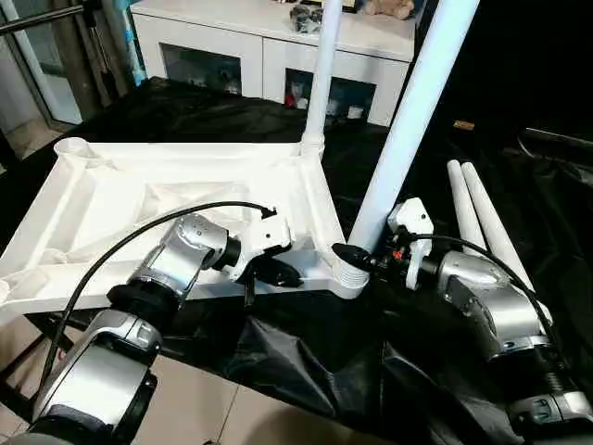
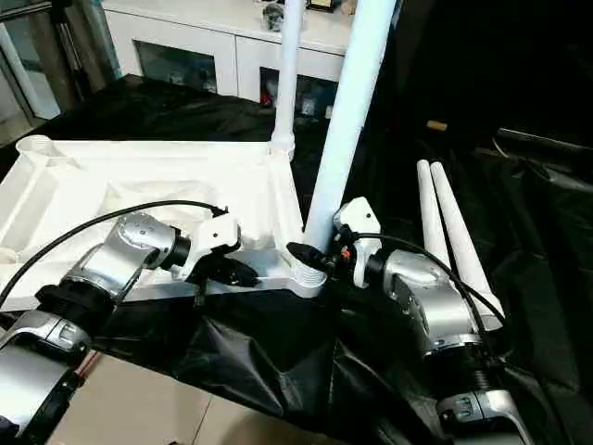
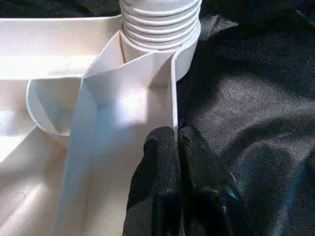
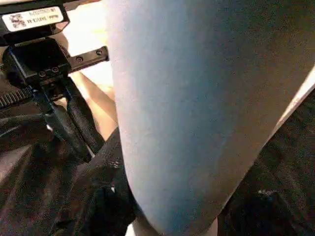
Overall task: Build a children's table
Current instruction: Rotate leg to tighten
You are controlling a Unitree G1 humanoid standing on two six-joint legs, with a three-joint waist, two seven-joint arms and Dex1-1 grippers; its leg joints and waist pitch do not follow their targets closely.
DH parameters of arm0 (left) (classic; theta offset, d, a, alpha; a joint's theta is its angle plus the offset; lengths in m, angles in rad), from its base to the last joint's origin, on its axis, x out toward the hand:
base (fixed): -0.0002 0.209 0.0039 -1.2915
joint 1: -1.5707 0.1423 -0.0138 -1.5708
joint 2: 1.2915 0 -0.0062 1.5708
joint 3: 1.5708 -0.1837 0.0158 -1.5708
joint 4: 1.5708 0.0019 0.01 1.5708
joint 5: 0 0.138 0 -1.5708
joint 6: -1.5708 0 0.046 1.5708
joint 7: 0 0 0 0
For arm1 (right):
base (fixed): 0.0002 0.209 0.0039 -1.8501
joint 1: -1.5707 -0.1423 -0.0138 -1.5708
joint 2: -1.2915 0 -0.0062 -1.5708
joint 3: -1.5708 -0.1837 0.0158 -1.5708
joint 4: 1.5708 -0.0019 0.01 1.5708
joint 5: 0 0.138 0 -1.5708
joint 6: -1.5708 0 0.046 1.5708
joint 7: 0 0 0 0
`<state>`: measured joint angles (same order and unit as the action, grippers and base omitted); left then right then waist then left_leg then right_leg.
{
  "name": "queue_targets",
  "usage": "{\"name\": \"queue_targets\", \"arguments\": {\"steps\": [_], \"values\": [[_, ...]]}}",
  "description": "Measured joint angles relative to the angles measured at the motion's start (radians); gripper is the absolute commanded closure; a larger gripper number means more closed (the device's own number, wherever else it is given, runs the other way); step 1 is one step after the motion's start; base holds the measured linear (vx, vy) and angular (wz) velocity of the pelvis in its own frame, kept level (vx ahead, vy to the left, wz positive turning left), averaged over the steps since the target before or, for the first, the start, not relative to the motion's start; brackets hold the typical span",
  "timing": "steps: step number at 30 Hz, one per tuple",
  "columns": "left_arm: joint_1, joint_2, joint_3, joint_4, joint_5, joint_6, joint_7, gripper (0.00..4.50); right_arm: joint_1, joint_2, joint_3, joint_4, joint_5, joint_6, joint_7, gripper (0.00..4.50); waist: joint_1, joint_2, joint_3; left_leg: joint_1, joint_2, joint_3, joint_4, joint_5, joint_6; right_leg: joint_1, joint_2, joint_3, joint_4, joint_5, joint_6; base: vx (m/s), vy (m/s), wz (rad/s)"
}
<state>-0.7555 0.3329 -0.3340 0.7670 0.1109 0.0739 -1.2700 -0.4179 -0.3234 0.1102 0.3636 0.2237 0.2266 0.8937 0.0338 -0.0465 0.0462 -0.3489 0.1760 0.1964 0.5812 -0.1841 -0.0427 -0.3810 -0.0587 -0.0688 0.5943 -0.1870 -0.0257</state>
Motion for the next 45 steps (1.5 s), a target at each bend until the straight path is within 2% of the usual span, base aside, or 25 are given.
{"name": "queue_targets", "arguments": {"steps": [26,37,45], "values": [[0.059,0.033,-0.013,-0.121,0.000,0.010,0.007,4.50,-0.004,-0.004,-0.004,0.000,0.019,0.001,0.033,2.63,-0.004,-0.001,0.000,0.000,0.000,0.000,-0.004,0.000,0.000,-0.001,0.000,0.000,-0.001,0.000,-0.001,0.000,0.000,0.00],[0.090,0.077,-0.024,-0.166,-0.037,-0.022,-0.099,4.50,0.034,-0.072,0.041,-0.060,0.047,-0.013,0.222,2.63,0.004,-0.001,-0.001,-0.001,0.000,0.000,-0.006,-0.003,-0.002,-0.001,0.000,-0.001,-0.001,-0.003,-0.002,0.000,0.000,0.00],[0.087,0.080,-0.029,-0.149,-0.033,-0.054,-0.093,4.50,0.037,-0.074,0.052,-0.059,0.044,-0.034,0.227,2.63,0.008,-0.001,-0.001,0.000,0.000,0.000,-0.006,-0.002,-0.002,-0.001,0.000,-0.001,-0.001,-0.003,-0.002,0.000,0.000,0.00]]}}
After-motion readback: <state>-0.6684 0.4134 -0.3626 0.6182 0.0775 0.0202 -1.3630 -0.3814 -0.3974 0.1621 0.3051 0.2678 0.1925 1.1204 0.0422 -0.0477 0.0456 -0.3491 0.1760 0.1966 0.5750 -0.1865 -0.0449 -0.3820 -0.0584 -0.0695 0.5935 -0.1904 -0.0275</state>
